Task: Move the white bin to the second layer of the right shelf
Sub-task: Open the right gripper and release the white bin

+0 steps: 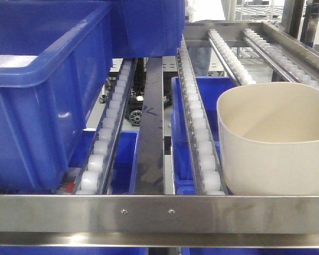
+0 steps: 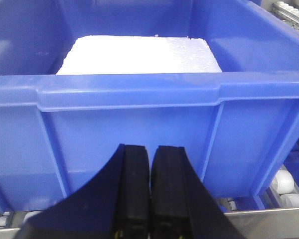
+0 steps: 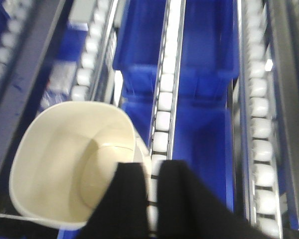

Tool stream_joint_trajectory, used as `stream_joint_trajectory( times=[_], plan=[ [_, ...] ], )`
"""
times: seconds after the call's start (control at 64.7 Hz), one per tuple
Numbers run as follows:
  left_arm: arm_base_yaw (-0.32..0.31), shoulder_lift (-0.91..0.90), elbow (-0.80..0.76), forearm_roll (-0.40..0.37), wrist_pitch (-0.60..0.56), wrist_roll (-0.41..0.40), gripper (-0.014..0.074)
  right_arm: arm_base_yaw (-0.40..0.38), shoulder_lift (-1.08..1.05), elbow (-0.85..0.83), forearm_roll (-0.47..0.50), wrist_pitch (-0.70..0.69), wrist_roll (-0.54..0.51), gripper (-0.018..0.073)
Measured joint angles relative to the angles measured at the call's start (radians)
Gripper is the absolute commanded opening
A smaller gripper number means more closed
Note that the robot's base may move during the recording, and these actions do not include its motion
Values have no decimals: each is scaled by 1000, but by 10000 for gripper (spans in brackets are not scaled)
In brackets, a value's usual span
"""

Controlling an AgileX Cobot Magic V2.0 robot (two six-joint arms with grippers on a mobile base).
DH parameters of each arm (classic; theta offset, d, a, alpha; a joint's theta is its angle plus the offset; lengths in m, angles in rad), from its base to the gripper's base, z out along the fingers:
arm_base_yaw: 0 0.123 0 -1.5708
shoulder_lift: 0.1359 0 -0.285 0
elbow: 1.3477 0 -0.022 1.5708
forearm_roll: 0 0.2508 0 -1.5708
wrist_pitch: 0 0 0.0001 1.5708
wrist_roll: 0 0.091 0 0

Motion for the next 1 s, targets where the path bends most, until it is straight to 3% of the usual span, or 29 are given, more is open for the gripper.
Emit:
stream_joint_trajectory(
  times=[0.232, 0.696, 1.005],
  plan=[
    [0, 0, 0, 0, 0, 0, 85, 0, -243, 91, -2, -44, 0, 68],
    [0, 0, 0, 0, 0, 0, 85, -2, -299, 111, -52, -67, 0, 68],
    [0, 0, 0, 0, 0, 0, 85, -152, -529, 442, -103, -254, 0, 68]
  ],
)
